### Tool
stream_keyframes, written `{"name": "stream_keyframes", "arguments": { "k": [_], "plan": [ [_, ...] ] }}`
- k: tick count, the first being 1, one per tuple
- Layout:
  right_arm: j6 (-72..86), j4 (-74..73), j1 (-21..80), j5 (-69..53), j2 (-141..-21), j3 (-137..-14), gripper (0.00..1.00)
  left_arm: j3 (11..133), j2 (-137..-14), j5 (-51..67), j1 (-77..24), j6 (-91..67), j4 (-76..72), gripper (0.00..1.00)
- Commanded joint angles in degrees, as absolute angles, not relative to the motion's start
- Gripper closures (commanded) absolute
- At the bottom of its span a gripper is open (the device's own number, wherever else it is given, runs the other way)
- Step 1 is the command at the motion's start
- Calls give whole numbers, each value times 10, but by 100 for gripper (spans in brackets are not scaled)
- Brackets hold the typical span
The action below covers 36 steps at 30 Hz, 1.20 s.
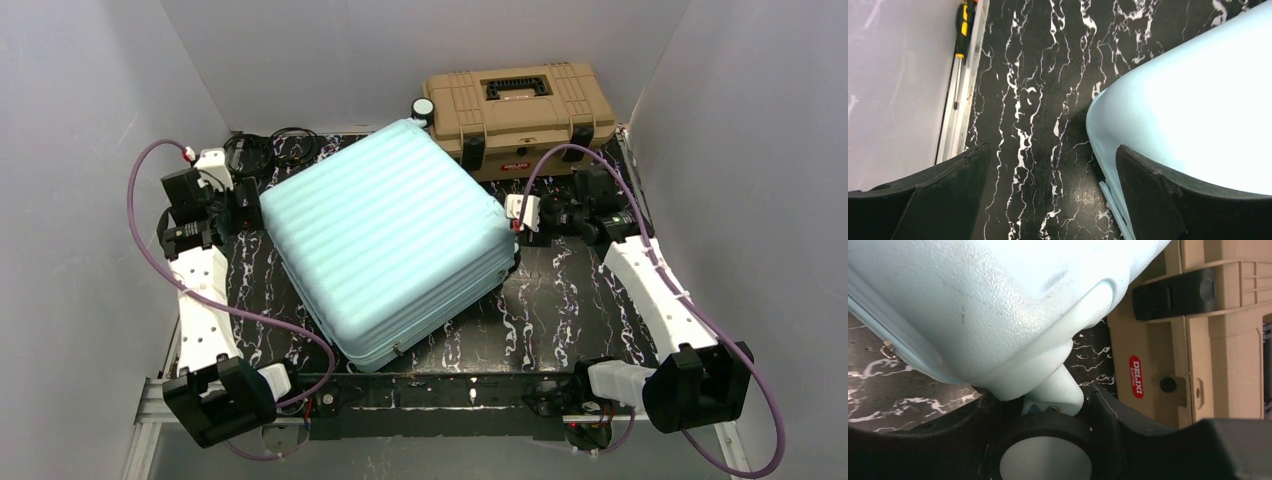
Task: Pack the luggage
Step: Zip the luggage at the center of the board.
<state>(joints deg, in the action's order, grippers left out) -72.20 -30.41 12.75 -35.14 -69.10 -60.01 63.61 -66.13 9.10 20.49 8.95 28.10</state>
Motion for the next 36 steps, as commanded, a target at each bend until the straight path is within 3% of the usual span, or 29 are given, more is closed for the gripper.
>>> {"name": "stream_keyframes", "arguments": {
  "k": [1, 9, 13, 19, 23, 29, 36],
  "plan": [
    [-714, -388, 139, -415, -627, -604, 99, 684, -627, 88, 198, 80, 297, 6],
    [-643, -319, 169, -409, -605, -523, 99, 717, -627, 131, 198, 53, 310, 5],
    [-562, -247, 236, -346, -610, -509, 99, 721, -636, 171, 191, 48, 327, 5],
    [-482, -147, 320, -232, -612, -493, 99, 693, -641, 86, 176, 74, 356, 6],
    [-463, -112, 322, -188, -622, -497, 99, 659, -644, -23, 182, 92, 357, 12],
    [-461, -73, 322, -141, -649, -508, 99, 638, -647, -56, 204, 79, 357, 29],
    [-465, -40, 318, -98, -665, -517, 99, 623, -644, -88, 229, 78, 327, 35]
  ]
}}
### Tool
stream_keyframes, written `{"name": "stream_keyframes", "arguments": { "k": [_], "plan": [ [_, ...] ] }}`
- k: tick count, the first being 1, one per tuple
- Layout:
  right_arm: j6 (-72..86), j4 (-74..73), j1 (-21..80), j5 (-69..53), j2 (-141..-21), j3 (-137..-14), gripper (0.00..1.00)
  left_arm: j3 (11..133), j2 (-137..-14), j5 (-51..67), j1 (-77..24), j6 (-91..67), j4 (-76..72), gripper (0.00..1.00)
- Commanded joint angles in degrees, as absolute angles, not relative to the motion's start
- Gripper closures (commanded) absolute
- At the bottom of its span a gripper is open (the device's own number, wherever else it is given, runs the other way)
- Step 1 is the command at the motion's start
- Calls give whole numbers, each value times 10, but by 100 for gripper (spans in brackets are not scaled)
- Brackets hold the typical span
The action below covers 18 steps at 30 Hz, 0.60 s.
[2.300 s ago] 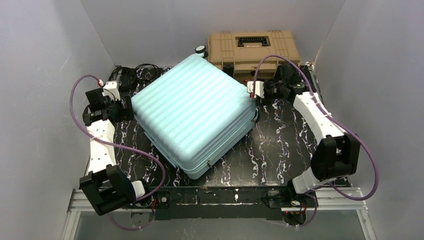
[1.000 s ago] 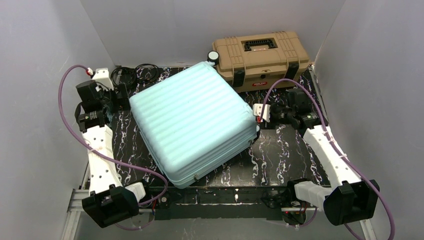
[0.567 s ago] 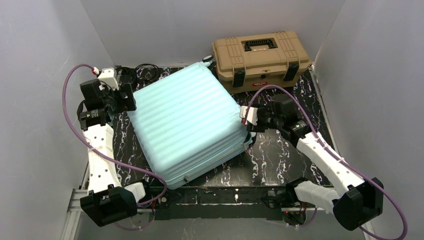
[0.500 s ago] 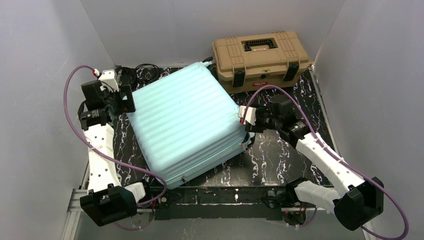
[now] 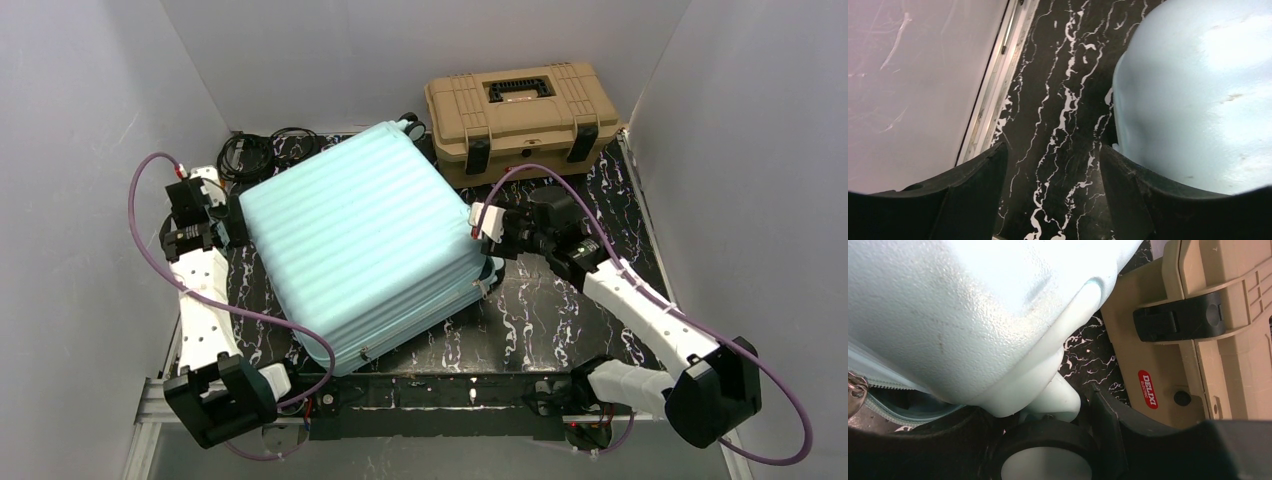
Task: Pack the luggage
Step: Zip the luggage at the center of the board.
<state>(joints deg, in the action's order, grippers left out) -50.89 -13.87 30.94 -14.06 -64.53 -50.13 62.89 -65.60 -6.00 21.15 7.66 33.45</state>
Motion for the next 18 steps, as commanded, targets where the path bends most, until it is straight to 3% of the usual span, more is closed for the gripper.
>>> {"name": "stream_keyframes", "arguments": {
  "k": [1, 13, 18],
  "plan": [
    [-462, -34, 317, -100, -663, -516, 99, 619, -643, -82, 232, 81, 326, 36],
    [-440, -10, 317, -78, -778, -602, 99, 632, -750, 55, 232, 52, 336, 44],
    [-428, 10, 294, -61, -815, -645, 99, 674, -795, 40, 197, 38, 316, 44]
  ]
}}
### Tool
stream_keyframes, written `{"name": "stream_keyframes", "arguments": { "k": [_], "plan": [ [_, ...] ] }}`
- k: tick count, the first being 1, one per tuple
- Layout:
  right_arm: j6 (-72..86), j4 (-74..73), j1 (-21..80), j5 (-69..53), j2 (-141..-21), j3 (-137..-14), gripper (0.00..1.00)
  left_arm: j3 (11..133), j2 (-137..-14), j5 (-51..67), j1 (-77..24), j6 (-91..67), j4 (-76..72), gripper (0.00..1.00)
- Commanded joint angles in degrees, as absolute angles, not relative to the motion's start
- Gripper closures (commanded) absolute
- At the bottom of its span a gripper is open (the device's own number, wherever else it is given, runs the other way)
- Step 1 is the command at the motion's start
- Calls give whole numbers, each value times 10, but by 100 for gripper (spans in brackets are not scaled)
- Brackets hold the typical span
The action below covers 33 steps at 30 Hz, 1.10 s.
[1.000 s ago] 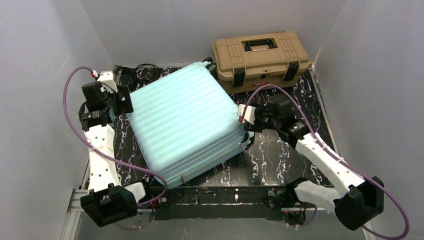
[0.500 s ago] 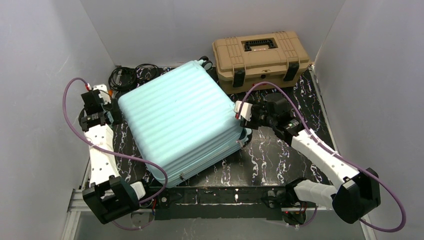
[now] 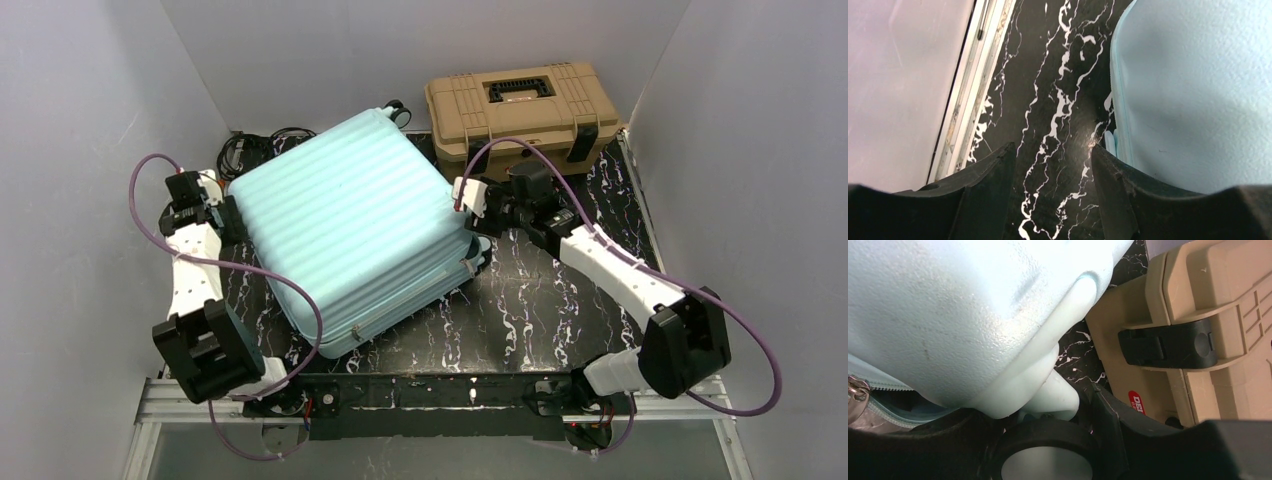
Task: Pack the luggage
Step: Zip the luggage at the center of the board.
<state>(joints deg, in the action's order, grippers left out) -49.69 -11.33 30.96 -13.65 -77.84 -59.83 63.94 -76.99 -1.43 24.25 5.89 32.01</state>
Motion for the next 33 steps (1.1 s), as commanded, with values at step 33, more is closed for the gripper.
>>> {"name": "stream_keyframes", "arguments": {
  "k": [33],
  "plan": [
    [-382, -49, 286, -51, -708, -586, 99, 922, -942, -52, -1, 11, 351, 39]
  ]
}}
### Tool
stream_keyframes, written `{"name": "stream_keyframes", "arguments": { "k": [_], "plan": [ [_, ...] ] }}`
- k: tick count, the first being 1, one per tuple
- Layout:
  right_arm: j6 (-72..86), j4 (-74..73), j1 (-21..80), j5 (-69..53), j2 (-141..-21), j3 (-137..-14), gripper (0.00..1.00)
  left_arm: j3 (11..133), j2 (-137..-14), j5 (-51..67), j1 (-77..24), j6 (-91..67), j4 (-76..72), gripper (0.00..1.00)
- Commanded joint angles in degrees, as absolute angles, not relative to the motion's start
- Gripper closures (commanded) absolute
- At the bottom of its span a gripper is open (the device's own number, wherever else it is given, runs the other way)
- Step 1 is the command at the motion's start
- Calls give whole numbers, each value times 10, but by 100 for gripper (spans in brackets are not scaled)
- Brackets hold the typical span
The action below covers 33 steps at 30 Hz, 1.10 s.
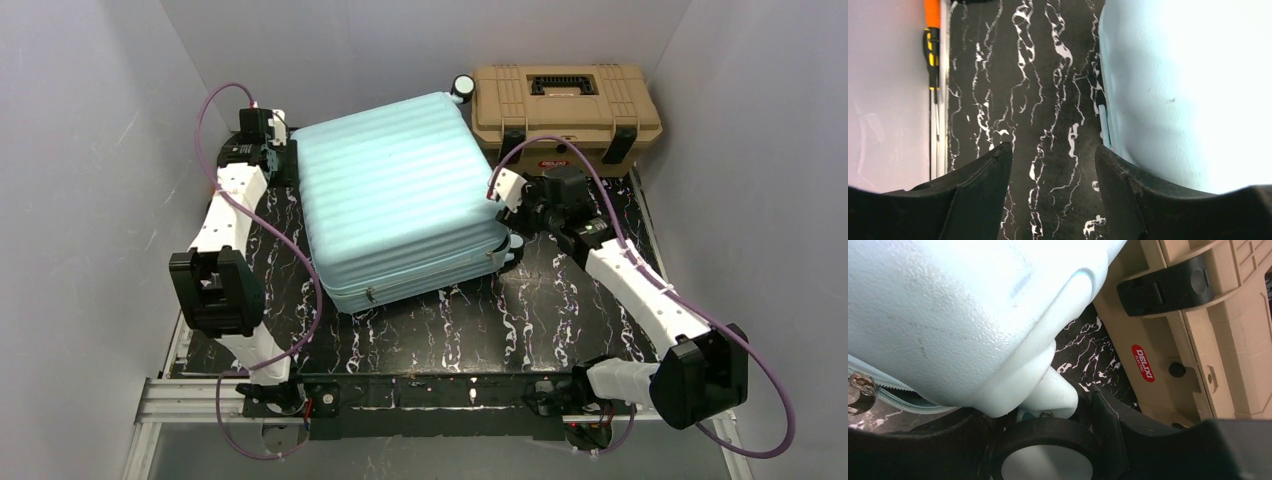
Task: Pack the luggage
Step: Zip the luggage at the center of the board.
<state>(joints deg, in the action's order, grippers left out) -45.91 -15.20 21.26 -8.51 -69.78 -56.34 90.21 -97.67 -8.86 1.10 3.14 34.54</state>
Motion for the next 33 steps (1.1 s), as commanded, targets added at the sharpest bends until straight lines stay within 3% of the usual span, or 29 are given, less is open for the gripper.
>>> {"name": "stream_keyframes", "arguments": {
  "k": [1, 8, 15, 24, 33],
  "plan": [
    [-374, -41, 296, -45, -716, -597, 99, 922, -938, -55, -1, 11, 353, 39],
    [-365, -34, 362, -36, -807, -671, 99, 897, -903, -59, 41, 5, 358, 39],
    [-339, -27, 394, -50, -877, -727, 99, 792, -833, -33, 58, 9, 355, 39],
    [-368, -46, 415, 68, -814, -749, 99, 746, -794, -15, 74, 9, 338, 39],
    [-407, -82, 429, 42, -763, -722, 99, 762, -784, -22, 74, 4, 335, 39]
  ]
}}
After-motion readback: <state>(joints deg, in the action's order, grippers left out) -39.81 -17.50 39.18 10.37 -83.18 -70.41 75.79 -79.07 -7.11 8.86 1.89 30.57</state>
